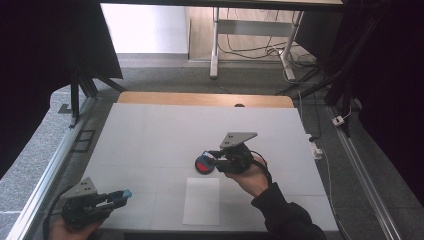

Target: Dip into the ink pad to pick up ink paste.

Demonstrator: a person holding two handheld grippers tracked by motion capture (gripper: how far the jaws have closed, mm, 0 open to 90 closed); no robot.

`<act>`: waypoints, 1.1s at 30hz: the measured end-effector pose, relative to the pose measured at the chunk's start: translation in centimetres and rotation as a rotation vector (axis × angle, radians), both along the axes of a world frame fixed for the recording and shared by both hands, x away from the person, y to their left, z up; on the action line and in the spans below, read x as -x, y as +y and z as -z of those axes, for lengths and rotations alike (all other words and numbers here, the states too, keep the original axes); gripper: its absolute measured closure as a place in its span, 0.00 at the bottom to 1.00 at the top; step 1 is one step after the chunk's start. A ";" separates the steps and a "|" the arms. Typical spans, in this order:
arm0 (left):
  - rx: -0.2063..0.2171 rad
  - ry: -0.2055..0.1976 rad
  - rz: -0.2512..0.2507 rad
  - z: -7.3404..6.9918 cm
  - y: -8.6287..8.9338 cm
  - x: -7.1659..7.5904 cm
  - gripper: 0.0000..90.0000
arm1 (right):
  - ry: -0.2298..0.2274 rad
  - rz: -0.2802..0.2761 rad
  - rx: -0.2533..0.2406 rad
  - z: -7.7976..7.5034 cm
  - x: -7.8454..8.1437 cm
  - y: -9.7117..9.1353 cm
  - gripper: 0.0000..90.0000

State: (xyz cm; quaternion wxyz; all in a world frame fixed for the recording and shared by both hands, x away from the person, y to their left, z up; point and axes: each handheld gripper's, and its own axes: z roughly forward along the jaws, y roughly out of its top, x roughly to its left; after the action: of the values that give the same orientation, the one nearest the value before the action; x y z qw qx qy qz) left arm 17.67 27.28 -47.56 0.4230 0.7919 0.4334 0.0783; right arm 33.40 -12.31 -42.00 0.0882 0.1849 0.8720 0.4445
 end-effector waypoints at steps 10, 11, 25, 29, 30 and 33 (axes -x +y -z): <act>-0.002 0.001 -0.001 0.0 0.0 0.0 0.76 | 0.022 0.031 0.042 1.3 -1.9 0.6 0.79; -0.002 0.001 -0.002 0.0 0.0 0.0 0.76 | 0.022 0.031 0.047 1.5 -2.1 0.7 0.79; 0.002 0.002 -0.003 0.0 0.0 0.0 0.76 | 0.035 0.057 0.118 3.3 -3.9 1.7 0.79; 0.002 0.002 -0.004 0.0 0.0 0.0 0.76 | 0.042 0.060 0.140 4.0 -4.2 2.1 0.79; 0.002 0.003 -0.003 0.0 0.0 0.0 0.76 | 0.042 0.061 0.146 4.1 -4.3 2.1 0.79; 0.001 0.003 -0.002 0.0 0.1 0.0 0.76 | 0.045 0.061 0.162 4.5 -4.5 2.3 0.79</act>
State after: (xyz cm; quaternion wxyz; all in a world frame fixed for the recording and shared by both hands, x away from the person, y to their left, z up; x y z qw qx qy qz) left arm 17.64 27.34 -47.55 0.4229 0.7912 0.4350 0.0774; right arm 37.85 -9.98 -46.53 0.0966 0.2135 0.9008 0.3655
